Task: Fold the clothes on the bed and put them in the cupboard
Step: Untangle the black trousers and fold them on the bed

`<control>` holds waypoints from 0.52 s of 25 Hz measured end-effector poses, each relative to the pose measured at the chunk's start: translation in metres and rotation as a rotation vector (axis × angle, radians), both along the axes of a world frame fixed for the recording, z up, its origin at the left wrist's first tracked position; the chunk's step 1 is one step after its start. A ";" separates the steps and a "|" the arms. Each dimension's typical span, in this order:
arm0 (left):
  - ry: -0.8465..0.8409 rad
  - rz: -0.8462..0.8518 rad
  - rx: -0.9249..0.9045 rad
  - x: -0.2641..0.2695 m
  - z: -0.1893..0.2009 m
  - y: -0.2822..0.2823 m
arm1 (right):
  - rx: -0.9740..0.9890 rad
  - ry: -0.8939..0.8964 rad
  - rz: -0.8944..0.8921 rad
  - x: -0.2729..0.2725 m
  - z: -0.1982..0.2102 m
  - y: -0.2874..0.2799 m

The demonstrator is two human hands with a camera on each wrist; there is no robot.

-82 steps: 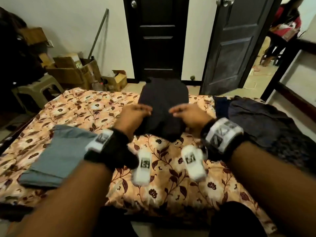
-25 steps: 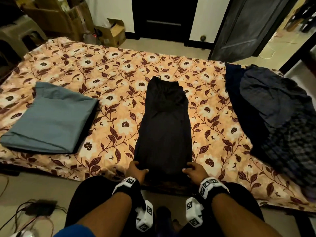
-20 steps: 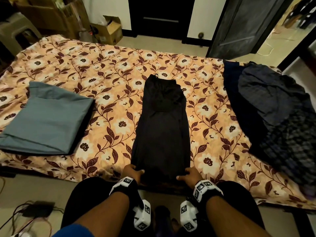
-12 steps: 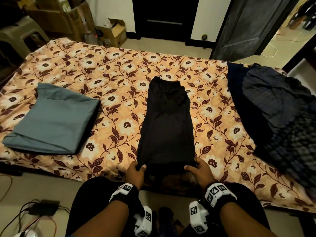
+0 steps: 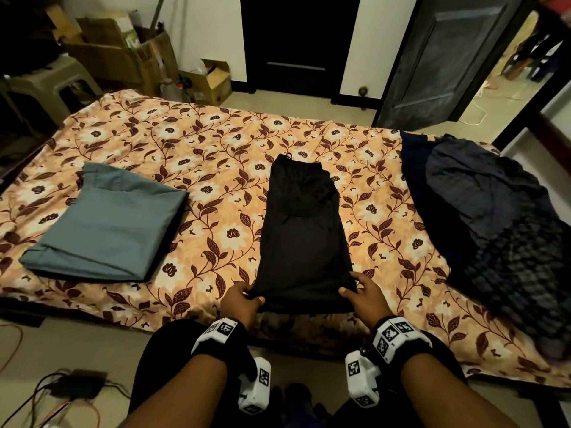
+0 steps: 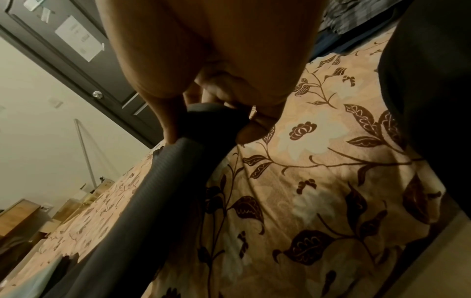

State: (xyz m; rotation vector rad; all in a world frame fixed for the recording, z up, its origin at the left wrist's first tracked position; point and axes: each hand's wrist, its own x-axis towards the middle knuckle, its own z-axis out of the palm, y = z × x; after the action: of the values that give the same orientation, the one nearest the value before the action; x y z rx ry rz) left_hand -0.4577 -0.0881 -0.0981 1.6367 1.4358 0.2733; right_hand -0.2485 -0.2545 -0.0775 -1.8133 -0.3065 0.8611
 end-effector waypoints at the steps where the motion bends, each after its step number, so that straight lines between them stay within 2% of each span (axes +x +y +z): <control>1: -0.004 0.021 -0.030 -0.002 0.000 -0.001 | -0.022 -0.016 0.013 -0.003 0.000 -0.003; 4: -0.040 0.083 -0.210 -0.007 -0.001 -0.002 | -0.195 -0.077 0.078 -0.008 -0.010 -0.011; 6: 0.007 0.032 -0.258 -0.012 -0.003 -0.004 | -0.314 -0.169 0.148 -0.014 -0.018 -0.015; 9: 0.054 -0.042 -0.118 -0.018 -0.012 -0.002 | -0.358 -0.418 0.188 -0.031 -0.020 -0.020; 13: 0.003 0.009 -0.060 -0.024 -0.021 0.000 | -0.311 -0.620 0.256 -0.050 -0.012 -0.024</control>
State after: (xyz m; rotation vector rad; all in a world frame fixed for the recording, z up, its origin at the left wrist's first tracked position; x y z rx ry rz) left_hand -0.4816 -0.0876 -0.1188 1.5828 1.4410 0.2305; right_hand -0.2984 -0.2786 -0.0900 -2.3461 -0.8508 0.5104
